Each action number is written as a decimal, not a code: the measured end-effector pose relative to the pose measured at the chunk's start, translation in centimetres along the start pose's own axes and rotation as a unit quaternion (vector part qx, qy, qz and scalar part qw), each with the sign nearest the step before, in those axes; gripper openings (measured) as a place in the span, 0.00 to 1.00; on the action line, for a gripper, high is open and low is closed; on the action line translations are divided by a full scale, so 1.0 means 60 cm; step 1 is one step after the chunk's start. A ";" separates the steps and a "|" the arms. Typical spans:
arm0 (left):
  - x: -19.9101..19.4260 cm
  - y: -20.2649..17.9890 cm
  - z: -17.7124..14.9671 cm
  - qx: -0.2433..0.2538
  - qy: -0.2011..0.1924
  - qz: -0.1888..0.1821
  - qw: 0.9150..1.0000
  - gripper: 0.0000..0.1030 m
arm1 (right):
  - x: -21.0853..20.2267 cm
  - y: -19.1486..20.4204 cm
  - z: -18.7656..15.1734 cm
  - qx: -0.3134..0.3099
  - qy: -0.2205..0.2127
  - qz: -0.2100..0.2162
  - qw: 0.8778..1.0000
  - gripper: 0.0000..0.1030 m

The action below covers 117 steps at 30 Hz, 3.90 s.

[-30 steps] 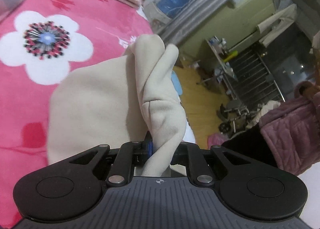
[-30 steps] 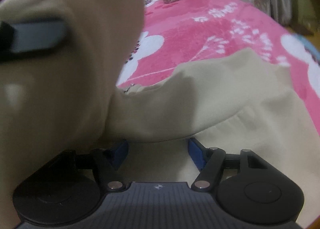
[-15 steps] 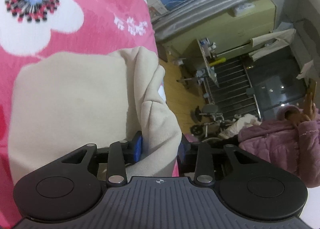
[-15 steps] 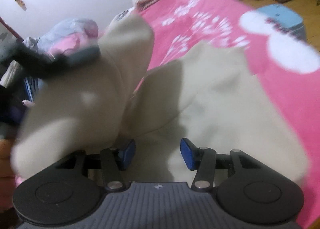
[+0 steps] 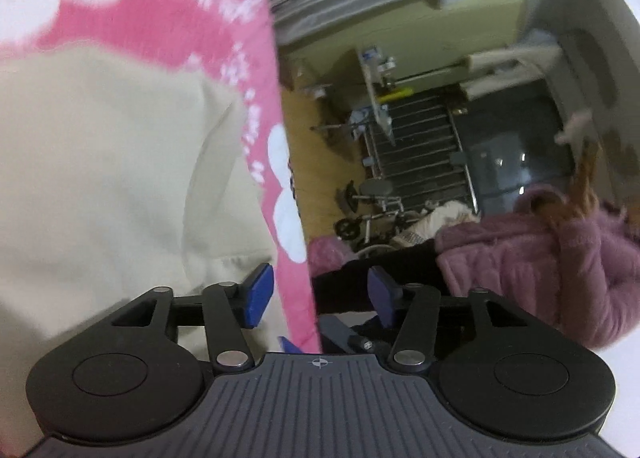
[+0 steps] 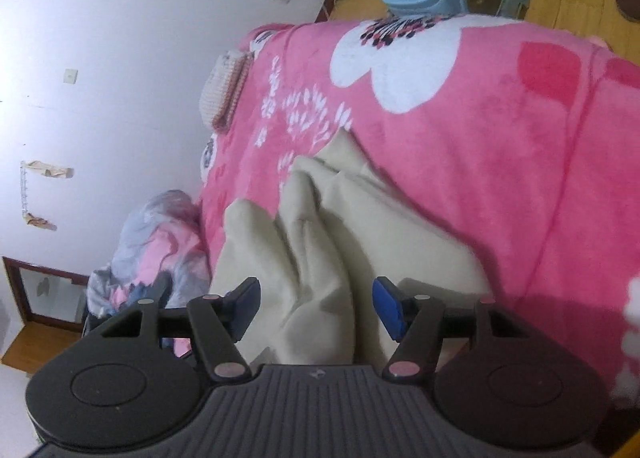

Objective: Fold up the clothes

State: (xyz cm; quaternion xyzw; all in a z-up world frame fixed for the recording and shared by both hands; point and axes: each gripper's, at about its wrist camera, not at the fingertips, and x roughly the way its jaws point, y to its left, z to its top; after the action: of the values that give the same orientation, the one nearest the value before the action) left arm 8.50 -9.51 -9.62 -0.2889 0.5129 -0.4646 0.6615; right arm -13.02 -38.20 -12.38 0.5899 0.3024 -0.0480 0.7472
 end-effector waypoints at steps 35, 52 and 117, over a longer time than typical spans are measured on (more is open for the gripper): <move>-0.202 -0.001 -0.091 0.198 0.013 0.309 0.930 0.69 | 0.046 0.113 -0.006 -0.329 0.094 -0.094 0.935 0.16; 0.019 -0.069 -0.272 0.516 0.075 0.363 0.772 0.71 | 0.033 0.113 -0.001 -0.296 0.045 -0.056 0.953 0.16; -0.038 0.041 -0.187 0.180 -0.061 0.301 0.934 0.72 | 0.253 0.269 -0.056 -0.553 0.081 -0.220 0.800 0.23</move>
State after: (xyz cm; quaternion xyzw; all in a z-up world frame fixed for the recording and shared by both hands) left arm -1.41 -5.37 -14.24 -0.0244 0.4419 -0.3097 0.8415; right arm 4.86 -25.97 -6.77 -0.0039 0.4592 0.0119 0.8882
